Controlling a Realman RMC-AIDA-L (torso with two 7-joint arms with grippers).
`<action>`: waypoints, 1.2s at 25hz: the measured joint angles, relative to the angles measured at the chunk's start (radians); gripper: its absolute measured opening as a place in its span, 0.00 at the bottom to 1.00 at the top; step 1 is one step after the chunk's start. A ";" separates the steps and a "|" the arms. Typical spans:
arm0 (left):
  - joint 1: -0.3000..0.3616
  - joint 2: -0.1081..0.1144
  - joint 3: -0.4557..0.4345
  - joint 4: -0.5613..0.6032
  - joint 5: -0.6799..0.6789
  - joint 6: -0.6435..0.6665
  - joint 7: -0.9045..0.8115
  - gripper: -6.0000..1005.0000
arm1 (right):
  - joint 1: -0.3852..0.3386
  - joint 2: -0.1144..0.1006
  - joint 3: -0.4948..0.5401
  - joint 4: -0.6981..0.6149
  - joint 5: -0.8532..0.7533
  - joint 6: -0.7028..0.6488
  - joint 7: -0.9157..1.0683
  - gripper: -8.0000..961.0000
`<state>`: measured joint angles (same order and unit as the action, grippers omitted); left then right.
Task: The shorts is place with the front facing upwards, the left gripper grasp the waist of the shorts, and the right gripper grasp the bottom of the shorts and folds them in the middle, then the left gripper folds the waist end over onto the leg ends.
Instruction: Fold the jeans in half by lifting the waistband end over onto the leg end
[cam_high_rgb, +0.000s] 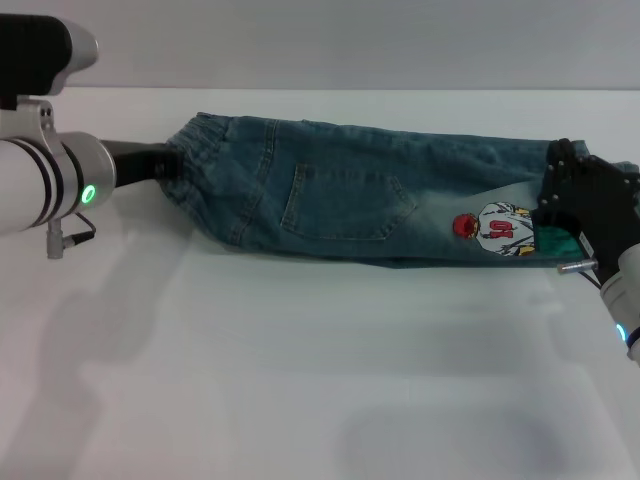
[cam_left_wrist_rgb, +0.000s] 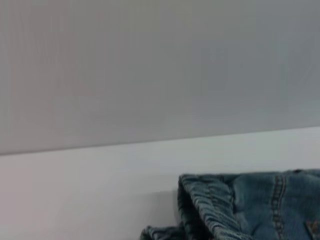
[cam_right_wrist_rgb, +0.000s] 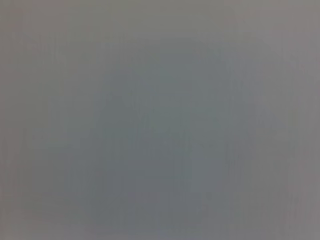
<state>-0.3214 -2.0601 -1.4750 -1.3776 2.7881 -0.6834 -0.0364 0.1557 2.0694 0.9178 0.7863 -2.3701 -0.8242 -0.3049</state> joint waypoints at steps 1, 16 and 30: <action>0.004 0.000 0.000 -0.009 0.000 0.000 0.001 0.11 | 0.001 0.000 0.000 0.000 0.000 0.003 0.000 0.01; 0.085 0.001 0.004 -0.252 0.001 -0.096 0.004 0.05 | 0.106 0.006 0.006 -0.095 0.000 0.094 0.084 0.01; 0.095 0.002 0.018 -0.410 0.002 -0.161 0.009 0.05 | 0.249 0.016 -0.023 -0.166 0.000 0.227 0.145 0.01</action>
<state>-0.2265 -2.0585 -1.4573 -1.7880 2.7900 -0.8443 -0.0278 0.4043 2.0859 0.8949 0.6205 -2.3700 -0.5977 -0.1600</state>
